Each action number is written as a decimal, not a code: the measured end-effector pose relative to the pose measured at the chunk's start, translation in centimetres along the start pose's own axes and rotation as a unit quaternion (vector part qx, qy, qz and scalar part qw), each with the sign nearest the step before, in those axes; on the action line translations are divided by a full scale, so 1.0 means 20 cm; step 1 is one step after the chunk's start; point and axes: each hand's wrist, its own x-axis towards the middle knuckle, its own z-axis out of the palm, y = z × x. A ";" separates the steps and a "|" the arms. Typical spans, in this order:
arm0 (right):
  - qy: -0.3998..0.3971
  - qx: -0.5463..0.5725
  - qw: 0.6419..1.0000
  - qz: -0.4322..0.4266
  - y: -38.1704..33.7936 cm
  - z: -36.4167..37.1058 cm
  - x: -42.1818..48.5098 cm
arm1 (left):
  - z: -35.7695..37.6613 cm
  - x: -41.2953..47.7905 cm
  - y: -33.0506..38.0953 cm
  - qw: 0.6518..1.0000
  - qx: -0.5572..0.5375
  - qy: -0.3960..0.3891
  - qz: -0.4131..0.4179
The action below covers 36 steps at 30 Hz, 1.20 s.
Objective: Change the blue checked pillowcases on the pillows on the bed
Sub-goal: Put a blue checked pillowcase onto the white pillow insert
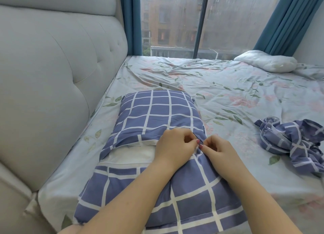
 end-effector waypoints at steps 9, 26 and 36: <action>0.016 -0.032 0.999 0.027 -0.03 0.00 0.01 | -0.01 -0.06 0.07 0.994 0.105 0.035 0.001; -0.024 -0.020 0.998 -0.062 0.00 -0.05 0.00 | -0.02 -0.12 0.03 0.995 0.074 0.043 0.045; 0.007 -0.156 0.976 -0.151 0.03 -0.03 0.01 | 0.00 -0.11 0.04 0.990 0.139 -0.008 0.028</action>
